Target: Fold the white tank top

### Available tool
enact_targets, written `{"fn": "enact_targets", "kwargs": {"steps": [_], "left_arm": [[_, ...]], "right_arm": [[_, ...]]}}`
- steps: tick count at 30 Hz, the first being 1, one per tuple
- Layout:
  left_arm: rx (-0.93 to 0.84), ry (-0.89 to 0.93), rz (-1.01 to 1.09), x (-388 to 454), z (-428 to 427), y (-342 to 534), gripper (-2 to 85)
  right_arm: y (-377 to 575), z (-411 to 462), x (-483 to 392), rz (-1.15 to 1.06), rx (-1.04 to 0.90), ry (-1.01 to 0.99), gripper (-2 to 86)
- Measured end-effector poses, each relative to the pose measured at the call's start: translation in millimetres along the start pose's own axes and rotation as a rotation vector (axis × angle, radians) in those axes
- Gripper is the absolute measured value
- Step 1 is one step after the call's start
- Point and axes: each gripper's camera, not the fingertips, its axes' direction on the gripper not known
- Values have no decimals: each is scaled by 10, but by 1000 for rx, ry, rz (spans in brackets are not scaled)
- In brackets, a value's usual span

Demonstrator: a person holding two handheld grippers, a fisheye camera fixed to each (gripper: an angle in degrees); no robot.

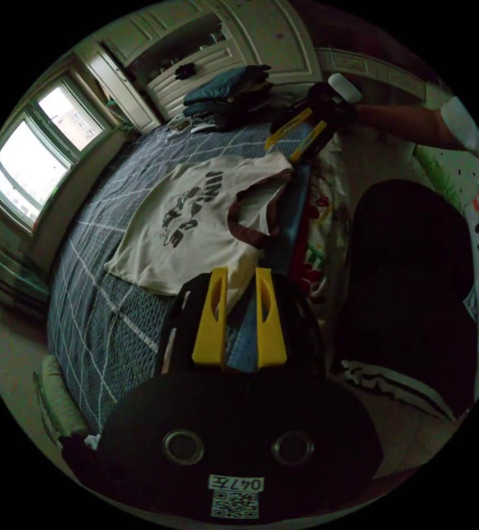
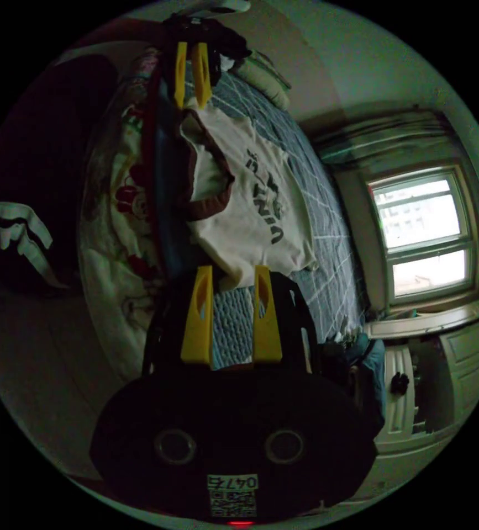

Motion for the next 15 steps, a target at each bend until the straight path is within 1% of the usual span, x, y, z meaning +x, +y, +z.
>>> {"fn": "enact_targets", "kwargs": {"steps": [4, 6, 11, 15], "left_arm": [[-32, 27, -17, 187, 52, -48, 59], [-36, 62, -18, 334, 34, -80, 21], [-95, -54, 96, 778, -80, -168, 0], [-120, -48, 137, 986, -235, -203, 0]], "right_arm": [[-137, -96, -183, -47, -12, -36, 27], [-172, -175, -254, -47, -27, -15, 13], [-224, -448, -432, -50, -40, -20, -1], [-228, -636, -474, -19, -14, -74, -1]]}}
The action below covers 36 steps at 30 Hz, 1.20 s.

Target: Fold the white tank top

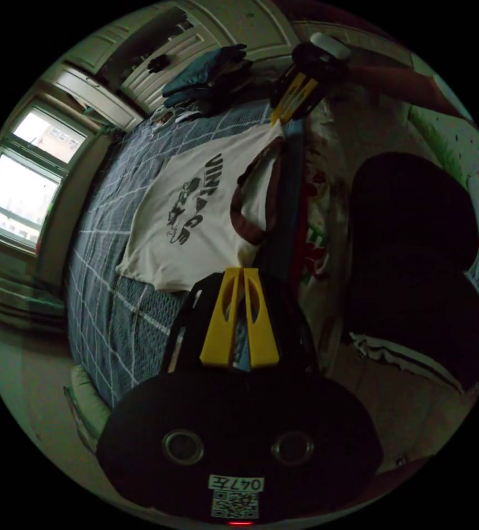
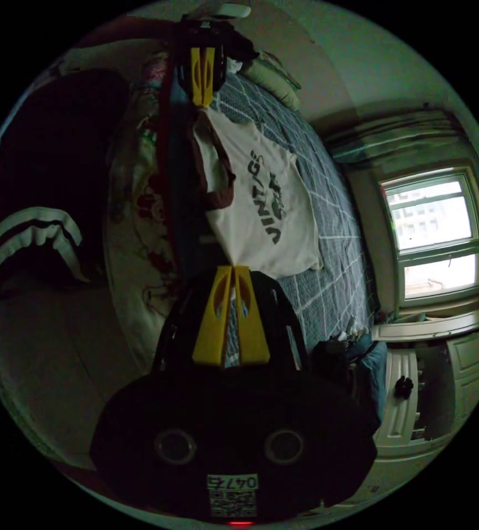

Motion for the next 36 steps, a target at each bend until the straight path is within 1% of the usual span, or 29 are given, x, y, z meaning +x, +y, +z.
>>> {"fn": "enact_targets", "kwargs": {"steps": [4, 6, 8, 9, 11, 15, 21, 23, 31, 34, 36], "left_arm": [[16, 2, 35, 188, -92, -27, 18], [22, 8, 50, 329, -122, -59, 93], [-15, 46, 52, 423, -98, -92, 114], [-36, 23, 65, 504, -77, -101, 116], [-29, -7, 89, 622, -76, -110, 111], [-26, -23, 125, 789, -111, -159, 100], [-27, 38, 154, 849, -183, -230, 93], [-27, 30, 163, 886, -213, -243, 90], [1, 8, 132, 1012, -351, -221, 75], [7, -26, 118, 1034, -427, -197, 74], [2, -5, 122, 1061, -431, -193, 79]], "right_arm": [[-16, -96, -71, 21, -5, -39, -2], [-20, -95, -110, 34, -12, -54, -2], [-6, -114, -163, 67, 0, -44, -1], [0, -122, -171, 78, 5, -44, -1], [21, -156, -195, 117, 26, -52, -1], [33, -186, -239, 128, 34, -73, -1], [26, -224, -323, 112, 30, -102, -1], [33, -242, -346, 112, 27, -107, -1], [67, -332, -399, 127, 30, -107, 1], [80, -416, -379, 179, 26, -86, 8], [50, -550, -352, 226, 82, -89, 10]]}}
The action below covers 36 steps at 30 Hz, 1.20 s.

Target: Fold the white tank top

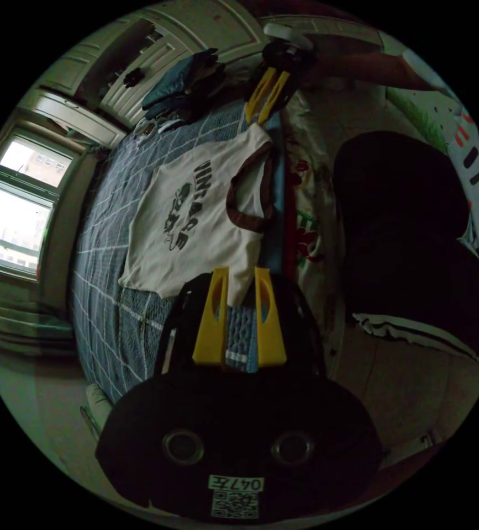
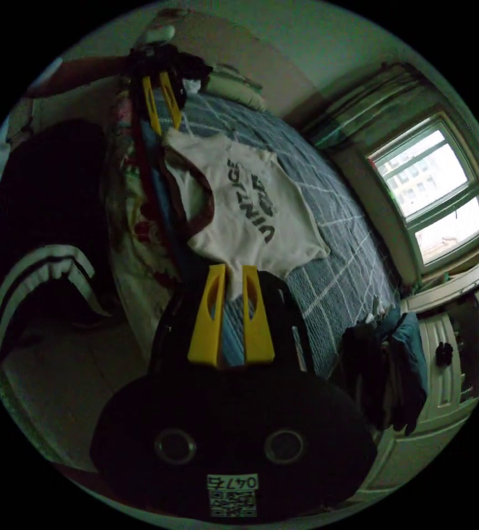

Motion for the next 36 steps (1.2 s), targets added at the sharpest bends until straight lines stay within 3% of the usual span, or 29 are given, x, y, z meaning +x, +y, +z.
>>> {"fn": "enact_targets", "kwargs": {"steps": [6, 13, 20, 25, 31, 36], "left_arm": [[20, 28, 5, 34, 12, -64, 84], [44, 23, 0, -9, -82, -72, 84], [63, 1, -13, -126, -87, -116, 79], [33, -61, -42, -237, -45, -168, 4], [11, -43, -25, -382, -74, -139, -7], [14, -28, -28, -552, -42, -147, -8]], "right_arm": [[-642, -283, -294, -95, 261, -125, 30], [-1219, 139, -569, -245, 177, -216, 12], [-1240, 4, -221, -73, 222, -255, 0], [-1184, -17, -84, -45, 226, -327, 2], [-668, -196, 182, 1, 190, -167, 15], [-28, -156, 387, 37, 36, -109, 41]]}}
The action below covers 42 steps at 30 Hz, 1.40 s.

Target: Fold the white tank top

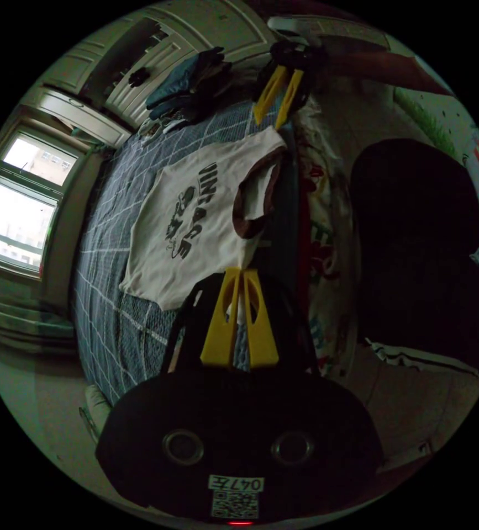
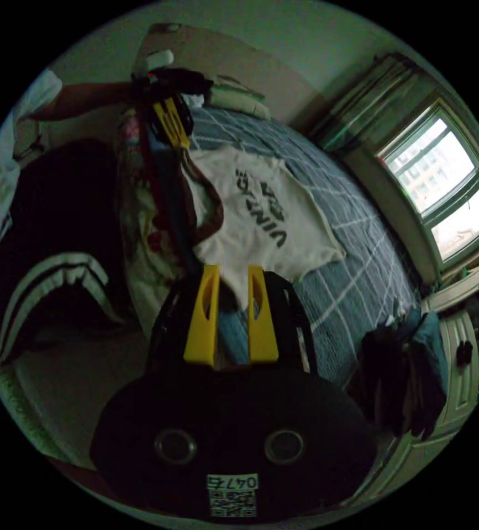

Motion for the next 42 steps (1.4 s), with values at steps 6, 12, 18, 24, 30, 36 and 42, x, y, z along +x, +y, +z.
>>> {"fn": "enact_targets", "kwargs": {"steps": [6, 12, 18, 24, 30, 36, 42], "left_arm": [[-9, 17, -10, -231, 61, -81, -8], [-18, 37, -24, -519, 90, -79, -8], [-31, 56, -25, -785, 166, -104, -8], [-36, 50, -41, -1092, 194, -118, -8], [-53, 104, -18, -1295, -39, -17, -8], [-97, 217, 22, -1291, -156, 50, -7], [-96, 290, -54, -1945, 240, 4, -7]], "right_arm": [[48, 116, 0, -61, -54, 27, 41], [-2, 104, 188, -98, -41, 12, 19], [-56, 154, 427, -108, -94, -38, 14], [-76, 151, 581, -99, -93, -11, 0], [-150, -426, 633, -98, -41, 0, -3], [-122, -811, 497, -136, -76, -176, -4], [-88, -559, 970, -41, -113, -176, -3]]}}
